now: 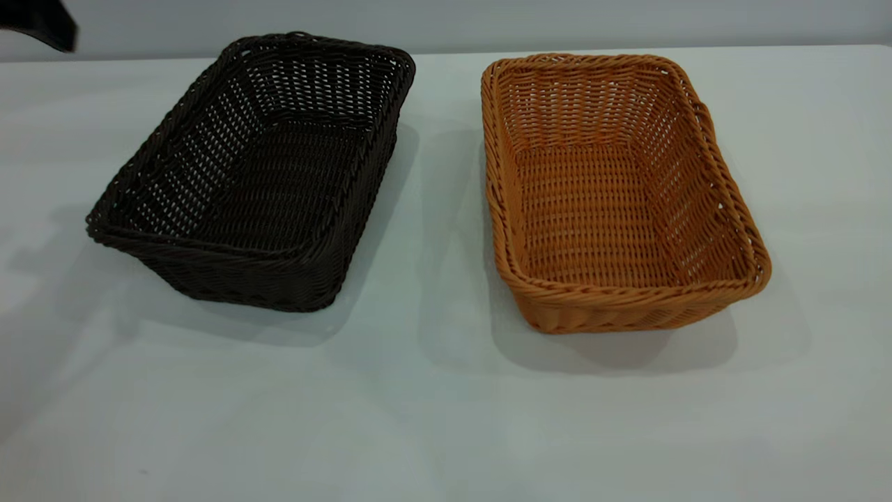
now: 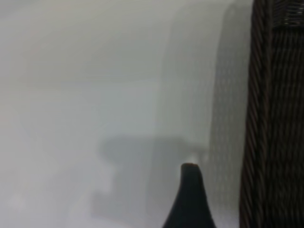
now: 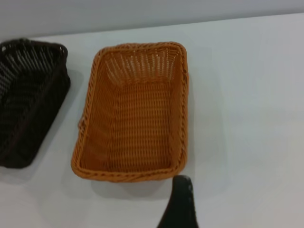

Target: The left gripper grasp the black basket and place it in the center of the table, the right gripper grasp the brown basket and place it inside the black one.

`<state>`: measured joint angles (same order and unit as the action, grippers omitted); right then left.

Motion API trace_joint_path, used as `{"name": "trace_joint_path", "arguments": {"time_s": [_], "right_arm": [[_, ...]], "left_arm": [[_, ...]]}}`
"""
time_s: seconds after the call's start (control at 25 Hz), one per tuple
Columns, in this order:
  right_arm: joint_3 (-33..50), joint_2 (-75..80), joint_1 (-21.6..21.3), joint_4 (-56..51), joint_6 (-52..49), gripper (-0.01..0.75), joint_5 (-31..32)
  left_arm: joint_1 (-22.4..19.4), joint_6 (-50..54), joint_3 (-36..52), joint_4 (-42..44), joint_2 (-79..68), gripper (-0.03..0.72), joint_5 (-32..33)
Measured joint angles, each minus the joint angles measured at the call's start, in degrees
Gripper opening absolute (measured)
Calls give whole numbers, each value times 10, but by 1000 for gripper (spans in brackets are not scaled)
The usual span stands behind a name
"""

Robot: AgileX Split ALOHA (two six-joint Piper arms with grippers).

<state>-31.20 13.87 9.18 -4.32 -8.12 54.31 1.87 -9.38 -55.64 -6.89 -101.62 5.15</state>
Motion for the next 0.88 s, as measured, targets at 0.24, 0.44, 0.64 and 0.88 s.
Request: {"name": "trace_joint_path", "arguments": {"time_s": [0.24, 0.44, 0.64, 0.88], "right_arm": [[0, 76, 0, 0, -22, 563, -35], [0, 197, 0, -13, -31, 563, -63], [0, 325, 0, -74, -33, 563, -103], [0, 485, 0, -170, -29, 563, -165]], "left_arm": [[37, -25, -92, 0, -110, 527, 1], [43, -28, -150, -1, -193, 527, 2], [47, -29, -197, -1, -260, 527, 1], [74, -29, -250, -1, -322, 456, -3]]}}
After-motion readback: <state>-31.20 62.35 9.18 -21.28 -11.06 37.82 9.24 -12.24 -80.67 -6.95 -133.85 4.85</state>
